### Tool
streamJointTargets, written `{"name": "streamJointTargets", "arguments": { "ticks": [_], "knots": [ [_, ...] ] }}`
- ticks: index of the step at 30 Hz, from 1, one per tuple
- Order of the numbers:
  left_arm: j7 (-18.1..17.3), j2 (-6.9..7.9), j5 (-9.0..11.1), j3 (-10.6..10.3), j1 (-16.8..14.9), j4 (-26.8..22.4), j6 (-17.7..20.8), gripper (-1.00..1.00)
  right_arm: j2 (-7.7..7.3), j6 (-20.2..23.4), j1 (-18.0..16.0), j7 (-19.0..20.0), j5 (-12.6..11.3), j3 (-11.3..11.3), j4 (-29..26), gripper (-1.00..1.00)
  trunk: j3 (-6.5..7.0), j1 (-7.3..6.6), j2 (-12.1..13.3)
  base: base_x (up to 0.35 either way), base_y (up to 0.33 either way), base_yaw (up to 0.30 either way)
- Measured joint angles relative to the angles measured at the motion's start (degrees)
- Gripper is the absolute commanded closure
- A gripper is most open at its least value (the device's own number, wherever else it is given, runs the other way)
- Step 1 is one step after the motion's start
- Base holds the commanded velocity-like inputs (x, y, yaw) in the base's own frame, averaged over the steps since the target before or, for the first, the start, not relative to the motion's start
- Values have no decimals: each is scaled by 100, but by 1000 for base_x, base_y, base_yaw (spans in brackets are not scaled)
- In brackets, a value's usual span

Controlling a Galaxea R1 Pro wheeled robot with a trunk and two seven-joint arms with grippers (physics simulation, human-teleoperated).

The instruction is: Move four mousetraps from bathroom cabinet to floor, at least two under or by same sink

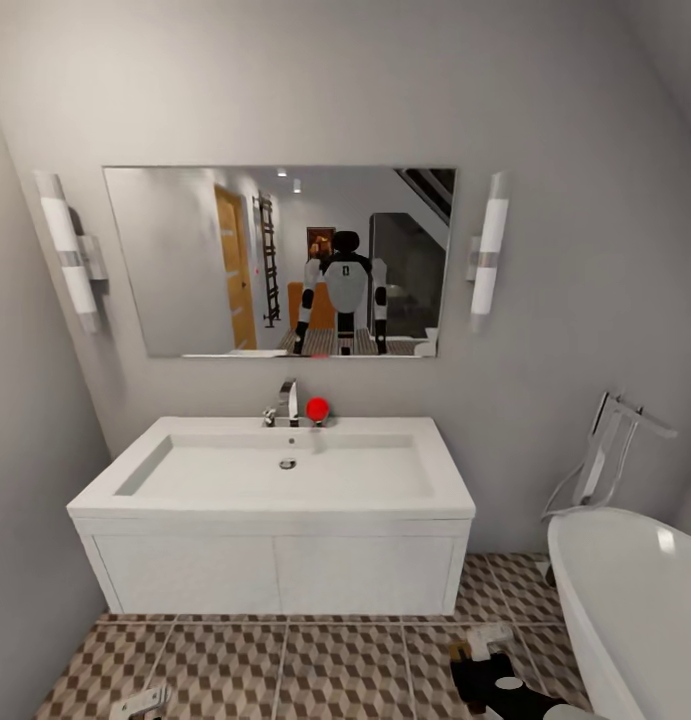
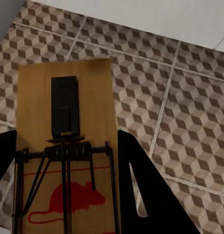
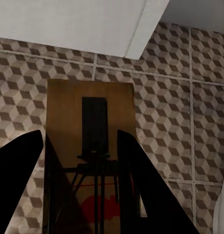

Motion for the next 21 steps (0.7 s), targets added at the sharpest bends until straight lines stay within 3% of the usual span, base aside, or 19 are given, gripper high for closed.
{"name": "streamJointTargets", "arguments": {
  "ticks": [8,21],
  "knots": [
    [0,0,1,1,0,0,1,100,0,0,0,0,0,-2,0,100,0,1,1,270,0,0],
    [-30,-35,5,7,0,-18,35,100,0,0,0,0,-7,-1,0,100,0,3,1,22,0,0]
  ]
}}
